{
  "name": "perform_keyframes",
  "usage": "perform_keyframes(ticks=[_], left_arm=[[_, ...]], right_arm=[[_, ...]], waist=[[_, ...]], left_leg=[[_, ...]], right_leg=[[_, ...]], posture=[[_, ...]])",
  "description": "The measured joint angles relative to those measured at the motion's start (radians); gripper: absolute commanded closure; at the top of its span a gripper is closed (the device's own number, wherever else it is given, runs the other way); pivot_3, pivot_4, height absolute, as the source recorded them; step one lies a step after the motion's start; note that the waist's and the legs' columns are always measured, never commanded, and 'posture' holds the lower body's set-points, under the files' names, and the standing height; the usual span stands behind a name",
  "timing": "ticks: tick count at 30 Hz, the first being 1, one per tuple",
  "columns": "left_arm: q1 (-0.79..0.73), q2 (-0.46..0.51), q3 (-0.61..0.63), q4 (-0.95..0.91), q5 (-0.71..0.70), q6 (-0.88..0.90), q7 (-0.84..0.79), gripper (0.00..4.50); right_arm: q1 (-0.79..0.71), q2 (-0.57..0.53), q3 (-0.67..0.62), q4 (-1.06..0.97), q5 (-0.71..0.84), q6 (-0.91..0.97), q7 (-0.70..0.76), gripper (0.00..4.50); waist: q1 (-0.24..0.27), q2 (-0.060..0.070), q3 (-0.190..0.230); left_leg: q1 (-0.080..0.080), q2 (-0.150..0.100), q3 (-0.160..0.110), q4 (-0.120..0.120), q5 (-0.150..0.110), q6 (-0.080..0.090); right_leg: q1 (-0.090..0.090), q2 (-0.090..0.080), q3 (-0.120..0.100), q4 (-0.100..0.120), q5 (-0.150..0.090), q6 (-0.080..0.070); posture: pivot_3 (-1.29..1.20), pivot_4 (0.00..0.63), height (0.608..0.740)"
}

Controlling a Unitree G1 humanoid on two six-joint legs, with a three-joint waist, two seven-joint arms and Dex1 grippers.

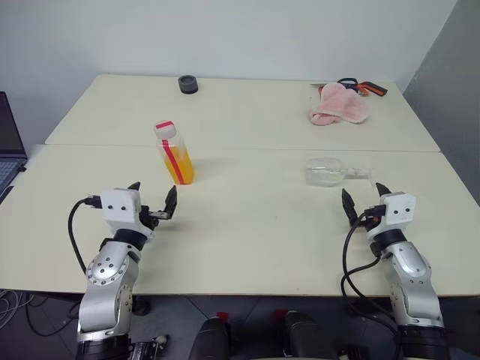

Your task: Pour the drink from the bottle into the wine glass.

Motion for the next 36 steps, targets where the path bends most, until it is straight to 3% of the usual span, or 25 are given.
perform_keyframes(ticks=[36], left_arm=[[-0.016, -0.013, -0.005, 0.005, -0.010, -0.046, -0.056, 0.05]], right_arm=[[0.012, -0.016, 0.008, -0.007, -0.007, 0.003, 0.009, 0.00]], waist=[[0.000, 0.000, 0.000]], left_leg=[[0.000, 0.000, 0.000, 0.000, 0.000, 0.000]], right_leg=[[0.000, 0.000, 0.000, 0.000, 0.000, 0.000]], posture=[[0.00, 0.150, 0.740]])
